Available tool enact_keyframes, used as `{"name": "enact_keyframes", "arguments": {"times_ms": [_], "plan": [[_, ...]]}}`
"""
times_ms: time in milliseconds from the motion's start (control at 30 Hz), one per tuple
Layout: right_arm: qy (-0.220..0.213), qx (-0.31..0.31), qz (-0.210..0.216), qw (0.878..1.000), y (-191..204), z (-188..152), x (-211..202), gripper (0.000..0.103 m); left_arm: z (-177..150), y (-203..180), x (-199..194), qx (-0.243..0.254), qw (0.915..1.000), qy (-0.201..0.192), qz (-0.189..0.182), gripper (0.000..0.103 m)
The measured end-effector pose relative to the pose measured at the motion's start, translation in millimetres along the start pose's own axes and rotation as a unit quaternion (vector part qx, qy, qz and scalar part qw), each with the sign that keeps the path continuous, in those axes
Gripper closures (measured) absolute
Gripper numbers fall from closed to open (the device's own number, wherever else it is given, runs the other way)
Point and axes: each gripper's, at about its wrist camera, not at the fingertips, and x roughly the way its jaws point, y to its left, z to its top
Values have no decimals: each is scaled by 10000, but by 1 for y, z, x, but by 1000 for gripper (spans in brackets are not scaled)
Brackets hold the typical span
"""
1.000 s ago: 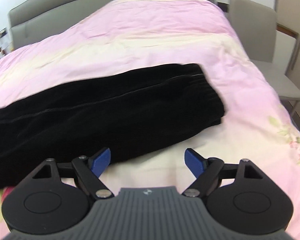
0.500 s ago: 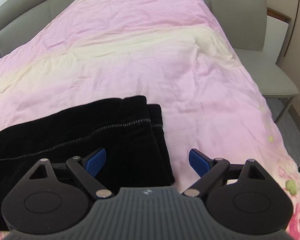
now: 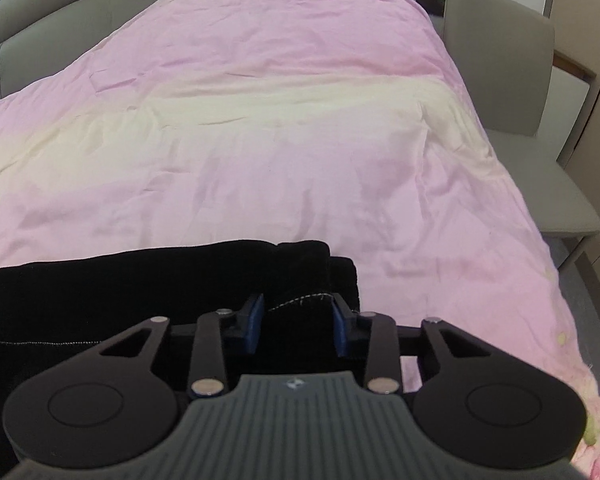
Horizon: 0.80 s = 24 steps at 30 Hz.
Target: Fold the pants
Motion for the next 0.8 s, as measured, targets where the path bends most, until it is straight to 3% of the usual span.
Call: {"name": "enact_keyframes", "arguments": {"times_ms": [133, 267, 533, 633, 700, 767, 800], "plan": [[-326, -311, -228, 9987, 9, 5, -14, 76, 11, -5, -13, 70, 9985, -338, 424, 96], [-305, -172, -372, 9987, 9, 19, -8, 76, 31, 5, -8, -107, 9970, -376, 666, 96], [-123, -290, -659, 9973, 17, 23, 25, 75, 38, -5, 45, -230, 9943, 118, 1037, 93], [39, -148, -614, 9980, 10, 23, 25, 67, 38, -13, 53, -113, 9913, 252, 1284, 80], [68, 17, -505, 9987, -1, 23, 16, 58, 39, -9, 47, -179, 9902, 235, 1363, 62], [84, 198, -437, 9988, -13, 20, 3, 46, 37, -1, 32, -389, 9905, 138, 1309, 48], [79, 337, -363, 9987, -21, 17, -6, 45, 37, 3, 25, -503, 9912, 68, 1220, 47]]}}
